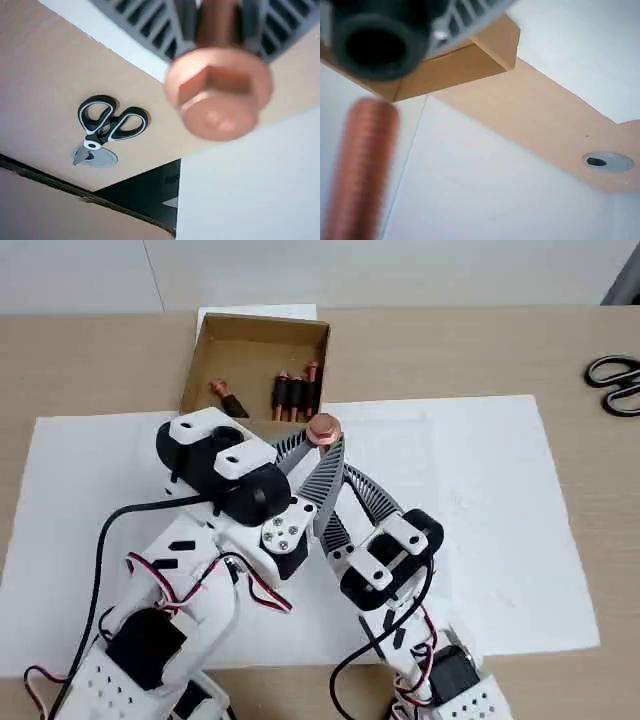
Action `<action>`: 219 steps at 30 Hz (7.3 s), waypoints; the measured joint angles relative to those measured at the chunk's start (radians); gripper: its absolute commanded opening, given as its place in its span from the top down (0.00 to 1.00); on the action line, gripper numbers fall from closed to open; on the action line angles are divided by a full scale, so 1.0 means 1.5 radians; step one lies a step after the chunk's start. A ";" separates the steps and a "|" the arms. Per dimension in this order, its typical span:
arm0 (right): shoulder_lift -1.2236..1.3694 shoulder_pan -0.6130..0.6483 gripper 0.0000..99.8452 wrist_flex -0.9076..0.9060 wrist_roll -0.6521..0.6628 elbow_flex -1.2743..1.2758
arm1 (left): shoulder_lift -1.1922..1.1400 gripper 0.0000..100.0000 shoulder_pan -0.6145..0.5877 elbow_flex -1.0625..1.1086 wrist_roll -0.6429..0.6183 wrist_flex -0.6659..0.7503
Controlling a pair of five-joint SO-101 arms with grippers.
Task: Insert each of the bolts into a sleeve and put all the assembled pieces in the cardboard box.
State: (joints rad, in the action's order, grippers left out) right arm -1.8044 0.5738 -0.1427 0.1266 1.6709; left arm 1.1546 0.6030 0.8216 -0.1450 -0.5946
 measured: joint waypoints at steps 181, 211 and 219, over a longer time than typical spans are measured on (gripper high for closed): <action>0.002 0.001 1.00 -0.027 0.002 0.000 | -0.004 0.99 -0.068 -0.052 0.145 -0.006; 0.200 -0.077 1.00 -0.255 -0.001 -0.261 | 0.357 0.99 -0.452 0.455 0.144 0.014; 0.441 -0.084 1.00 -0.255 -0.073 -0.442 | 0.428 0.99 -0.464 0.572 0.144 0.014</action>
State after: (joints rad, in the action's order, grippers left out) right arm -1.1431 0.4480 -0.5247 0.0176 1.0081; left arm 1.7960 -0.0936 1.6794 0.0713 -0.5731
